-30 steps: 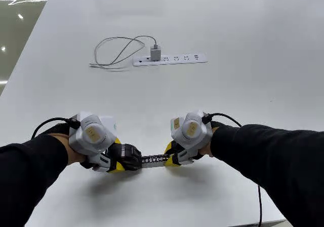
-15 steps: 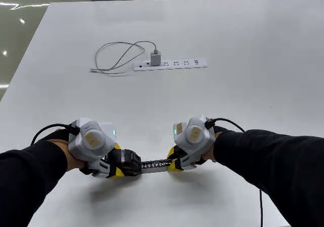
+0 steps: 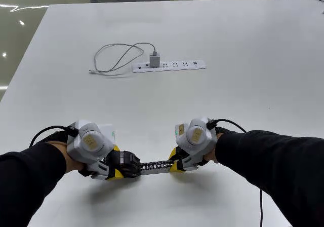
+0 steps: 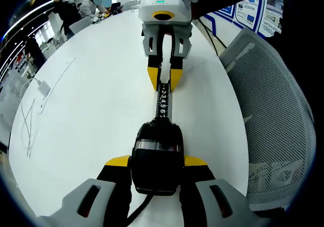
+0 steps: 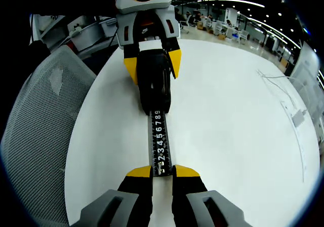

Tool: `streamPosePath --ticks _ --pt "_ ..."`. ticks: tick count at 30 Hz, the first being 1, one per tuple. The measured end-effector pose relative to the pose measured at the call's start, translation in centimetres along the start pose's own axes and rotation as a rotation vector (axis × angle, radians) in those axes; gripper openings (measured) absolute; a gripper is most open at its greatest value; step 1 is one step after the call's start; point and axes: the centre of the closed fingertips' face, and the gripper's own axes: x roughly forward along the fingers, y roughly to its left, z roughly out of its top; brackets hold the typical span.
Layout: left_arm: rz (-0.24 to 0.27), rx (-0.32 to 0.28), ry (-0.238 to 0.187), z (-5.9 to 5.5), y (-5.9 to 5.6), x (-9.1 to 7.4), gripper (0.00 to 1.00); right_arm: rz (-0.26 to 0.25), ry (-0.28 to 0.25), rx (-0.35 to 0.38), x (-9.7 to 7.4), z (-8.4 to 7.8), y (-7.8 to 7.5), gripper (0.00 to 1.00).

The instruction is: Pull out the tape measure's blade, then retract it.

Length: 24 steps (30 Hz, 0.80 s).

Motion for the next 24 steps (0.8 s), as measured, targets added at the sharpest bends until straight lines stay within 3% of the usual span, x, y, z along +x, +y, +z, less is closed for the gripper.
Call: streamPosePath --ticks 24 --pt "0.004 -0.003 0.002 0.0 0.0 0.1 0.31 0.0 0.004 0.008 -0.8 -1.1 -0.1 0.1"
